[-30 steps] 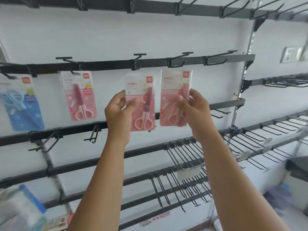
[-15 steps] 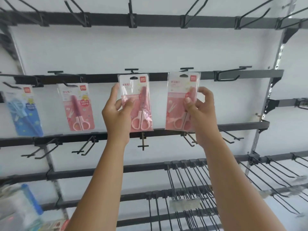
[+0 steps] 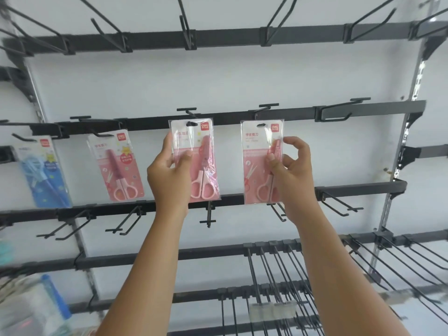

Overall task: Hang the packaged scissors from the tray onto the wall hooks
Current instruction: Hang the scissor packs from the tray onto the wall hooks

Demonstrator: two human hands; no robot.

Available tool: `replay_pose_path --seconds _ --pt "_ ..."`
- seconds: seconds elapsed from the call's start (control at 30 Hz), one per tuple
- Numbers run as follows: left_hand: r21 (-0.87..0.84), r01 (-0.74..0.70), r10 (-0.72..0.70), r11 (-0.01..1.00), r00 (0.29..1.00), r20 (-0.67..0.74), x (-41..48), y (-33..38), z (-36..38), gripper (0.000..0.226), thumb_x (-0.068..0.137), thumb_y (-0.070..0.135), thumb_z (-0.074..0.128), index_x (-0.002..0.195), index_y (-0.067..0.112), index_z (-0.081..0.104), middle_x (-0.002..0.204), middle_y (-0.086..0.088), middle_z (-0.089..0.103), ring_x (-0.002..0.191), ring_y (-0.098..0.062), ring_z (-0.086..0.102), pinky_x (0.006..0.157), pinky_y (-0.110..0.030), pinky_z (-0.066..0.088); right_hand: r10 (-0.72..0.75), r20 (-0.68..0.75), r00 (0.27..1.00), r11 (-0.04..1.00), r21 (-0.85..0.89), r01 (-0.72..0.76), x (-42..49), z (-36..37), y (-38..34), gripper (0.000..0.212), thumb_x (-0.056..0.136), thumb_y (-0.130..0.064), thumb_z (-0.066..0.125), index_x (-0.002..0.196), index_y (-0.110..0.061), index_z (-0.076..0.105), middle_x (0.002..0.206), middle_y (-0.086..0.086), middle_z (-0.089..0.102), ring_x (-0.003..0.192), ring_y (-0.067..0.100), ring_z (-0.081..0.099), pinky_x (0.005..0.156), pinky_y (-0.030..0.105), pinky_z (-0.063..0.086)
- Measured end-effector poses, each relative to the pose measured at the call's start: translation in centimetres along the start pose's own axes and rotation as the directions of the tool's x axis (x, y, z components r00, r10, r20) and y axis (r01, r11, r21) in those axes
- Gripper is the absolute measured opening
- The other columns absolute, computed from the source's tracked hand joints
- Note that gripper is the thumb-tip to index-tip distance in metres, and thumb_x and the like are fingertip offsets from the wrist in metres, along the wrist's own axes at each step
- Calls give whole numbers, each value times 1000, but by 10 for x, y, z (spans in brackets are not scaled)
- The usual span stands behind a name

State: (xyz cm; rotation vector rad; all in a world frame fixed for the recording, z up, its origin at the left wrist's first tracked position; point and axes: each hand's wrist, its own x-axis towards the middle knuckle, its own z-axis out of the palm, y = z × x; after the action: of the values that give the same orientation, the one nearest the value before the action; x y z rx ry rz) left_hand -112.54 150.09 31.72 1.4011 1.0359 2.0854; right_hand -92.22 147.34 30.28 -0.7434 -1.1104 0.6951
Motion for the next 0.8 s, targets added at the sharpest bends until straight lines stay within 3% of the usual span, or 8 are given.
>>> replay_pose_path --seconds 0.2,0.33,0.47,0.53,0.63,0.8 --pt "112 26 -31 993 999 41 6 -3 -1 51 91 8 57 137 31 58 102 16 75 85 3 69 68 -11 50 -39 -44 998 999 -20 38 7 -5 -8 30 100 -17 60 125 -28 48 98 6 73 72 13 74 54 35 59" --pt "131 31 -39 991 998 53 5 -13 2 49 93 13 56 138 33 55 108 12 73 97 -5 70 84 -24 56 -37 -64 997 996 -78 32 14 -7 -11 28 100 -18 60 122 -32 49 93 3 73 69 9 73 53 33 58" --pt "96 34 -39 995 998 52 1 -20 3 51 96 18 56 144 33 49 114 8 71 103 -1 65 90 -21 54 -51 -50 997 983 -177 41 16 -6 -13 27 99 -22 61 121 -33 50 92 4 73 67 9 73 53 35 59" --pt "64 54 -56 996 998 33 0 -22 3 53 96 18 57 146 33 46 115 8 70 102 2 63 85 -14 52 -68 -43 997 971 -231 56 14 -5 -12 26 100 -23 60 122 -32 50 92 6 72 65 9 73 53 41 61" --pt "46 75 -76 996 997 12 0 -24 2 54 97 14 56 146 31 45 113 7 66 91 10 61 65 1 44 -74 -78 994 962 -267 51 14 -3 -8 27 99 -25 61 121 -33 50 97 13 70 64 11 72 60 48 62" --pt "56 81 -83 995 996 32 1 -26 1 53 96 15 56 146 32 46 126 0 64 112 -9 61 72 0 45 -41 -93 995 949 -314 10 18 -1 2 27 99 -29 61 122 -35 48 97 12 71 74 22 76 66 52 63"
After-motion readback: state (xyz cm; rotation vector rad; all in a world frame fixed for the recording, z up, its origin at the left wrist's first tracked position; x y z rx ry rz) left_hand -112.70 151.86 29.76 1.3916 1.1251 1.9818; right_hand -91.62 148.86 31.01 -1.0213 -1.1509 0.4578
